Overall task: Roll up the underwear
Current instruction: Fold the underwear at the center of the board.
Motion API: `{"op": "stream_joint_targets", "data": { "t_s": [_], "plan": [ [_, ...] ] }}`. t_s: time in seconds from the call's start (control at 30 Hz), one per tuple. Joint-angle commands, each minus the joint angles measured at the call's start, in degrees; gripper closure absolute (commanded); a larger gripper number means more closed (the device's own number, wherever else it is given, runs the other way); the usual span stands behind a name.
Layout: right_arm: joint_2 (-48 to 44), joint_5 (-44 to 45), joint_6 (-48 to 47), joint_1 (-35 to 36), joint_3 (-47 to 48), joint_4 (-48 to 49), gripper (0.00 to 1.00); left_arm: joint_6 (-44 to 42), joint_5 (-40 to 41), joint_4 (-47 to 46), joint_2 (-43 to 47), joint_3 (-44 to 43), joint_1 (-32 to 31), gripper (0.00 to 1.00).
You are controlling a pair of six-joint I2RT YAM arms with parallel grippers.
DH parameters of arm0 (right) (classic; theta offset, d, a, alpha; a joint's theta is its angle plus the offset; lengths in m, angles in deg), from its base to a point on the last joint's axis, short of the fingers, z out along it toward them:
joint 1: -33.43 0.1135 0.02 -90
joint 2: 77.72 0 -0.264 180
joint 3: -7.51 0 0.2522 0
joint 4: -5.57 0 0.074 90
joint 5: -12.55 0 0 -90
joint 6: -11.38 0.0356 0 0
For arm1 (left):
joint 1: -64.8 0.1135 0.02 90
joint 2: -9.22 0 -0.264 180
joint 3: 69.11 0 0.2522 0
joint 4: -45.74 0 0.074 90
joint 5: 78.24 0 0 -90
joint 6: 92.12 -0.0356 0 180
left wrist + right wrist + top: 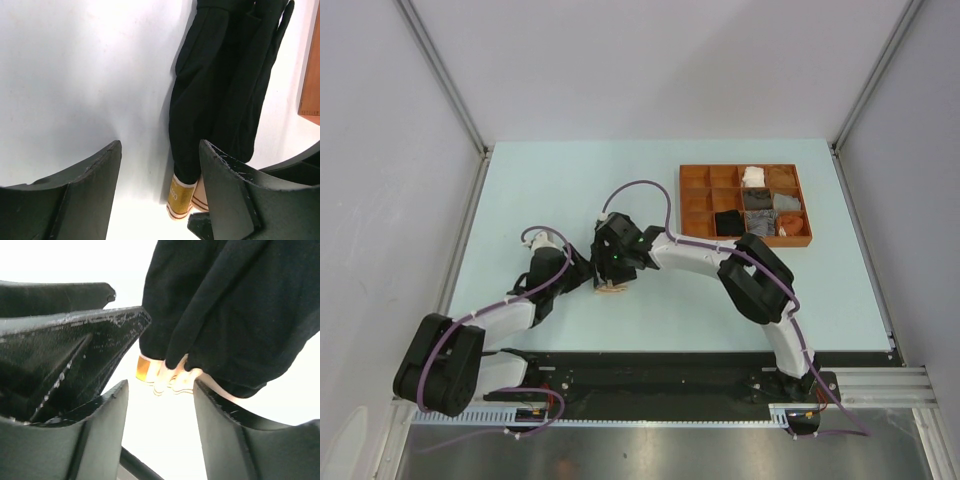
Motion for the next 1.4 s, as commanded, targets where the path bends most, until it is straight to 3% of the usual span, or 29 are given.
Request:
{"op": "stream_joint_targets", "data": {
  "t_s": [0.0,0.3,0.47,0.7,1.37],
  "plan": [
    [-5.73,-5.29,-2.74,1.56,1.35,4.49,0.38,-0.43,-5.29,0.98,0.98,-0.98,-0.59,0.31],
    [-14.69,-4.24,-5.55,1.12,0.03,-0.87,0.33,-1.93,-3.62,4.14,3.79,-2.39,-0.15,0.31],
    [-17.08,-1.25,-5.29,-3.27,-3.04,-3.51,0.34,-3.94,-0.9,5.46,7.3,-2.3,-0.41,0.31],
    [-15.24,-0.37,-3.01,-8.63,-5.33,-4.04,0.39,-8.95,3.67,9.34,10.82,-5.2,-6.9,0.32],
    [-10.66,-3.79,-1.42,-11.98,-8.5,-1.49,0.42,-11.68,2.97,6.44,-4.2,-13.64,-12.89,0.35]
  ]
}}
